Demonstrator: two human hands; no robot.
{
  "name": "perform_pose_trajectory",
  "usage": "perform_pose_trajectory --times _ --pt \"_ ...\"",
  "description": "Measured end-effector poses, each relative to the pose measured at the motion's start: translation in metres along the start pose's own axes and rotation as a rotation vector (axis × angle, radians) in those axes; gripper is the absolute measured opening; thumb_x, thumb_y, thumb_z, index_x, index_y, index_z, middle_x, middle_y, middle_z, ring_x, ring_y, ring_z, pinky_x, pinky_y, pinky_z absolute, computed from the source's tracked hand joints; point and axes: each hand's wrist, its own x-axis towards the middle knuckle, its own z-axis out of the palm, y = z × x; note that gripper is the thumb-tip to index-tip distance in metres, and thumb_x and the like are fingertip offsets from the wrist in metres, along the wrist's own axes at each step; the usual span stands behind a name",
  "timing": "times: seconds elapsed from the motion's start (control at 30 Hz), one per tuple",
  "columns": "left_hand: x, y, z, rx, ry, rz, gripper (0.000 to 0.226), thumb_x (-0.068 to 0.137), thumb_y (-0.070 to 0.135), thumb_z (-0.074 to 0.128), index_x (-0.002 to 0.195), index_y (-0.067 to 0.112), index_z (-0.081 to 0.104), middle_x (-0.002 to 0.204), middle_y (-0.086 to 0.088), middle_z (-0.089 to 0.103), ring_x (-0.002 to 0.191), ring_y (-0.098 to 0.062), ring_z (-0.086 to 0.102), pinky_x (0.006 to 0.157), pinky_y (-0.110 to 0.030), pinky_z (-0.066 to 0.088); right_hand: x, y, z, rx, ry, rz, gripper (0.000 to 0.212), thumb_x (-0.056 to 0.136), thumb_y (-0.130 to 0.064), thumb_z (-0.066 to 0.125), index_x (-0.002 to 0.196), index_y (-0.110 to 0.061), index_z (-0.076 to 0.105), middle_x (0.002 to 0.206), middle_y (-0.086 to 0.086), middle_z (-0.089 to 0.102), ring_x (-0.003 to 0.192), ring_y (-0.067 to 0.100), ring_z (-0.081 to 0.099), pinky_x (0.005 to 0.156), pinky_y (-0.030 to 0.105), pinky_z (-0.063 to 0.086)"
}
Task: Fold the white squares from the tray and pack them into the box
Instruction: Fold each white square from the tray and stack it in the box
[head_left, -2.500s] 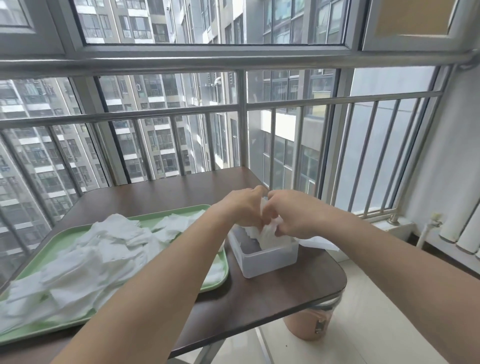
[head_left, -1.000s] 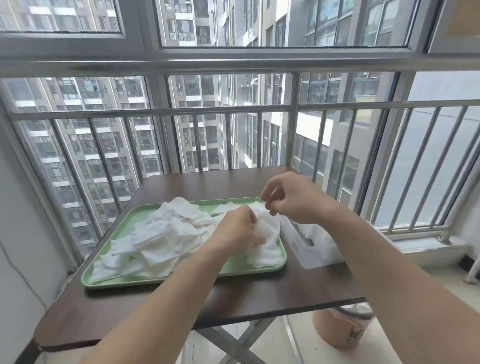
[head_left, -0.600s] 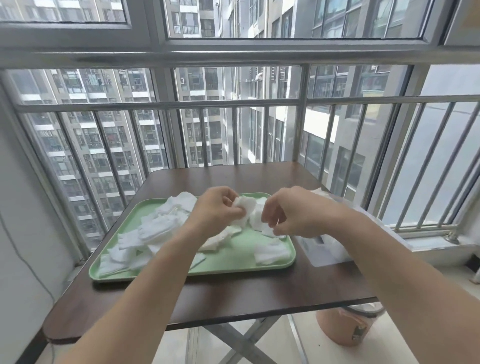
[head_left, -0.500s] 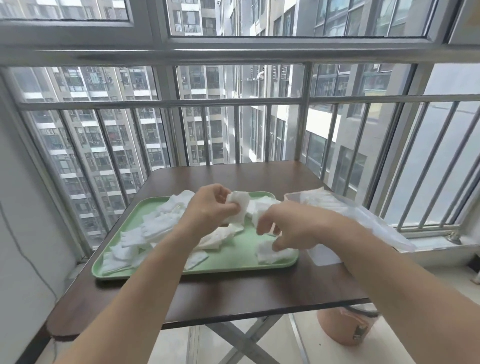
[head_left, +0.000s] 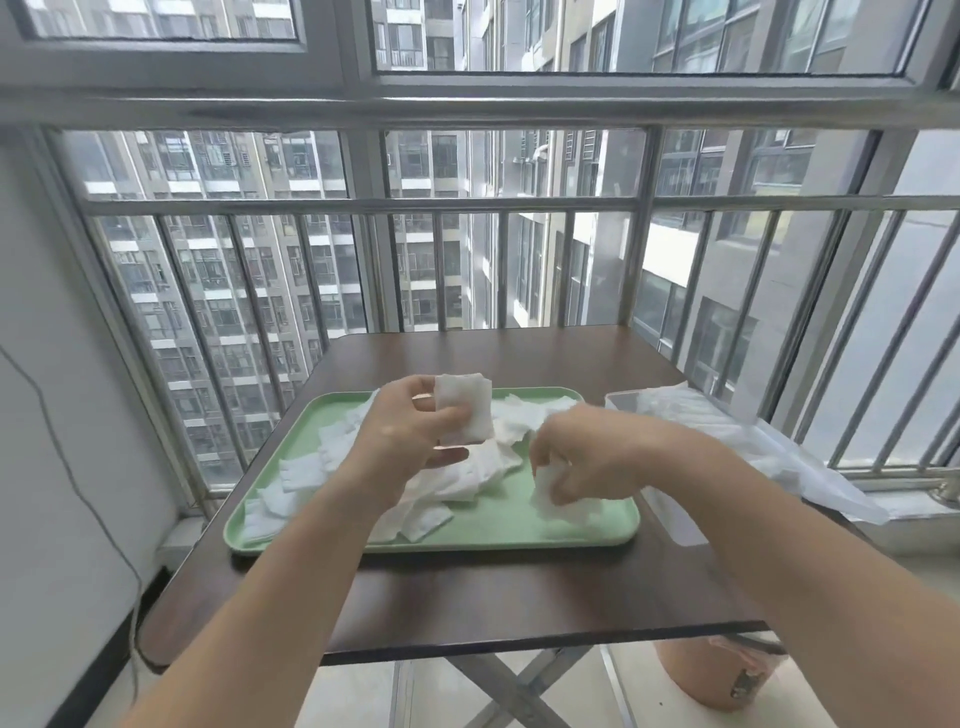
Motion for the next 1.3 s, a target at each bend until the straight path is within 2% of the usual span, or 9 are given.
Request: perform_pose_trajectory --times 0.13,0.2,0.27,0.6,0.77,0.93,1.1,1.2,1.3 --pt "0.003 0.000 -0.010 -0.002 -0.012 0.005 0.022 0.089 0.004 0.073 0.111 0.007 0.068 0.084 -0.003 0.077 0.075 -0.018 0.075 0.068 -0.035 0.063 0.012 0.000 -0.016 0.583 0.277 -0.159 0.017 0.089 -0.019 0.073 0.105 -0.016 0.075 0.086 -0.007 0.072 0.073 0.003 0.061 0.069 0.017 0.048" --pt "0.003 0.003 -0.014 0.009 -0.027 0.024 0.020 0.088 0.006 0.074 0.108 0.008 0.070 0.086 -0.005 0.078 0.077 -0.019 0.075 0.070 -0.035 0.063 0.021 -0.006 -0.017 0.895 0.310 -0.212 0.018 0.088 -0.013 0.075 0.105 -0.009 0.074 0.092 0.010 0.075 0.078 0.013 0.066 0.074 0.027 0.054" --pt "0.002 0.006 -0.015 0.018 -0.055 0.053 0.017 0.087 0.006 0.075 0.104 0.008 0.072 0.089 -0.011 0.078 0.080 -0.023 0.076 0.070 -0.035 0.063 0.034 -0.011 -0.013 1.002 0.361 -0.199 0.022 0.084 -0.009 0.079 0.105 -0.005 0.074 0.095 0.017 0.075 0.081 0.021 0.069 0.077 0.037 0.057" --pt "-0.002 0.006 -0.027 0.039 -0.141 0.121 0.019 0.095 0.005 0.064 0.109 0.013 0.074 0.099 -0.010 0.078 0.095 -0.024 0.075 0.081 -0.032 0.061 0.071 -0.022 -0.002 1.169 0.433 -0.107 0.022 0.078 -0.009 0.084 0.093 -0.001 0.071 0.089 0.024 0.074 0.075 0.028 0.067 0.081 0.055 0.056" --pt "-0.005 0.010 -0.042 0.108 -0.149 0.133 0.024 0.097 0.004 0.061 0.110 0.019 0.074 0.099 -0.006 0.078 0.096 -0.016 0.074 0.082 -0.029 0.060 0.082 -0.032 -0.004 1.065 0.440 -0.116 0.034 0.080 -0.021 0.083 0.107 -0.010 0.065 0.093 0.010 0.072 0.072 0.016 0.065 0.060 0.030 0.051" --pt "-0.010 0.022 -0.064 0.224 -0.165 0.058 0.024 0.095 0.004 0.063 0.113 0.016 0.072 0.103 -0.005 0.078 0.100 -0.018 0.073 0.087 -0.034 0.060 0.090 -0.040 0.001 0.991 0.337 -0.179 0.027 0.088 -0.030 0.076 0.103 -0.009 0.070 0.096 0.010 0.074 0.084 0.018 0.069 0.065 0.025 0.054" --pt "-0.001 0.019 -0.077 0.618 0.051 0.137 0.032 0.091 -0.001 0.057 0.108 0.023 0.069 0.097 0.008 0.076 0.092 -0.016 0.071 0.083 -0.036 0.059 0.093 -0.031 0.012 1.185 0.502 -0.090 0.023 0.089 -0.016 0.073 0.099 0.002 0.064 0.101 0.021 0.070 0.092 0.031 0.072 0.077 0.041 0.061" --pt "0.003 0.013 -0.069 0.907 -0.091 0.171 0.023 0.087 0.020 0.069 0.103 0.036 0.073 0.105 0.018 0.070 0.097 -0.004 0.064 0.087 -0.029 0.053 0.093 -0.026 0.018 1.233 0.630 -0.026 0.019 0.089 -0.014 0.072 0.096 0.001 0.062 0.095 0.023 0.070 0.089 0.038 0.071 0.077 0.053 0.060" --pt "0.008 0.011 -0.053 1.219 -0.201 0.199 0.031 0.078 0.036 0.074 0.109 0.041 0.069 0.114 0.016 0.063 0.107 -0.007 0.056 0.097 -0.034 0.045 0.093 -0.027 0.022 1.203 0.733 -0.003 0.015 0.086 -0.018 0.073 0.089 -0.007 0.063 0.090 0.022 0.070 0.084 0.039 0.070 0.070 0.055 0.059"
